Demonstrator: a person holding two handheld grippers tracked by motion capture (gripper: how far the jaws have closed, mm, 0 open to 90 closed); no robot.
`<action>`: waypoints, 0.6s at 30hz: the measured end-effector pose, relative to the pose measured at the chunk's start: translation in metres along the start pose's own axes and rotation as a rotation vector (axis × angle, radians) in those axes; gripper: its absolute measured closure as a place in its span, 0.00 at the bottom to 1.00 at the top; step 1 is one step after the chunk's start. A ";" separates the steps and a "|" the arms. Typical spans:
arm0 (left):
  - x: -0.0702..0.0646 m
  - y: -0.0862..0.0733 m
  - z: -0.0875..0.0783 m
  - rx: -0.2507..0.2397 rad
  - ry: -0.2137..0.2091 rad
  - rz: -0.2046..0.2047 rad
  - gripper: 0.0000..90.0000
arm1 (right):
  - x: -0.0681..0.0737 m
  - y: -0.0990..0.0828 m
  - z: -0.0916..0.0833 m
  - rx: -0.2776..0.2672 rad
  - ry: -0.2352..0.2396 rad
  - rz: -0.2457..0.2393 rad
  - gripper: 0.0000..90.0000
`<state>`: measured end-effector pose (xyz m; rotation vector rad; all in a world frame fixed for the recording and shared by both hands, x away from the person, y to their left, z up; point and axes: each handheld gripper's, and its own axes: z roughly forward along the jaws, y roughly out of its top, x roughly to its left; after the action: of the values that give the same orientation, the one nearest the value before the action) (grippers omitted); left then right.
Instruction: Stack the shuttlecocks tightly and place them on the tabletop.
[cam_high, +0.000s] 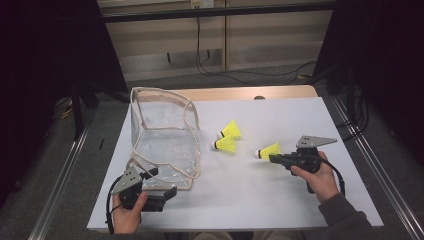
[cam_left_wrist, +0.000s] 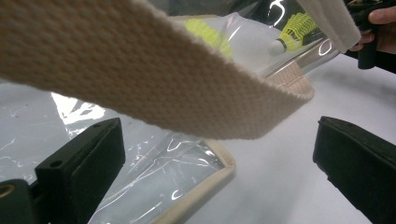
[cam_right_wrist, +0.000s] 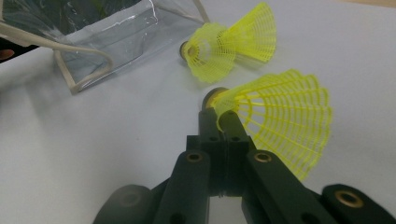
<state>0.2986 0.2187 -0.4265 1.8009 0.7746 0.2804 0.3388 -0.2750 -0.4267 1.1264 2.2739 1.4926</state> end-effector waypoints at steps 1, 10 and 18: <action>0.000 0.000 0.000 0.000 0.000 0.001 0.02 | 0.000 0.000 0.000 0.000 -0.002 -0.001 1.00; 0.000 0.000 0.000 0.000 0.000 0.000 0.02 | 0.000 0.004 0.004 0.001 -0.004 -0.003 1.00; 0.000 0.000 0.000 0.000 0.001 0.000 0.02 | 0.001 0.010 0.008 -0.003 -0.005 -0.008 1.00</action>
<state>0.2985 0.2184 -0.4265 1.8012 0.7753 0.2813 0.3472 -0.2664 -0.4221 1.1179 2.2694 1.4886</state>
